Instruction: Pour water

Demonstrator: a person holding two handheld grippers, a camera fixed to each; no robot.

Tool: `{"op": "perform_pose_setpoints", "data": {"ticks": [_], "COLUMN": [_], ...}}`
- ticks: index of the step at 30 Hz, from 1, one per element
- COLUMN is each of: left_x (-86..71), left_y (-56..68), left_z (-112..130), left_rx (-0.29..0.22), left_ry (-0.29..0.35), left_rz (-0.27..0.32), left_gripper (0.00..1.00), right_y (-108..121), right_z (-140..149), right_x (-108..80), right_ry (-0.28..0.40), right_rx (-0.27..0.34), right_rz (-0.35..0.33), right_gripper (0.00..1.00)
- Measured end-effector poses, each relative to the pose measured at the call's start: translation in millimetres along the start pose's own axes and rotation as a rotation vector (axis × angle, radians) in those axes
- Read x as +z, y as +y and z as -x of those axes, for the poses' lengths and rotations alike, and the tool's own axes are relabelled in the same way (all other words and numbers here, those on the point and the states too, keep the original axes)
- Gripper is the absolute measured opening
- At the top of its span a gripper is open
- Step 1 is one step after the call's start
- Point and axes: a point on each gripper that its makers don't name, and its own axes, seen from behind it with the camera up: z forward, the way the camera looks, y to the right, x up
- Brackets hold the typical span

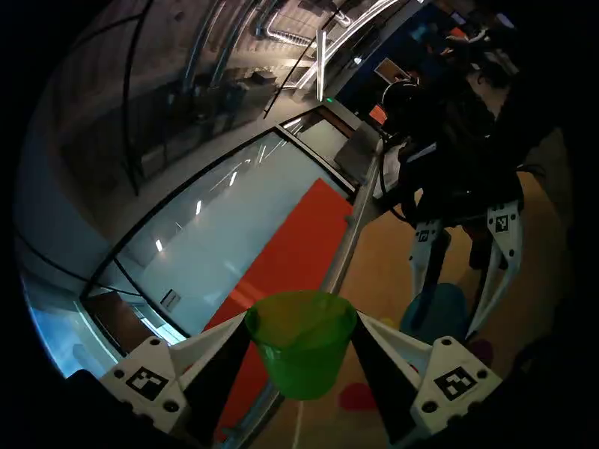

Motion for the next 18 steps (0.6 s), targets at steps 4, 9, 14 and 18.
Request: {"op": "perform_pose_setpoints", "data": {"ticks": [4,9,14,18], "left_x": [3.7,7.8,9.2,9.3], "left_y": [0.7,-0.1,-2.3,-3.2], "left_z": [0.1,-1.6,-6.0,-8.6], "left_rx": [0.035,0.077,0.107,0.125], "left_ry": [-0.005,-0.011,-0.009,-0.009], "left_rz": [0.001,-0.003,-0.009,-0.010], "left_gripper": [0.87,0.88,0.87,0.87], "right_y": [0.0,-0.5,-1.0,-0.8], "right_z": [-0.6,-2.4,-4.8,-6.4], "right_x": [0.1,0.0,-0.1,0.2], "right_ry": [0.004,0.012,0.023,0.032], "right_rx": [0.001,0.003,0.004,0.000], "right_rz": [0.001,-0.001,-0.003,-0.002], "right_gripper": [0.88,0.88,0.88,0.88]}}
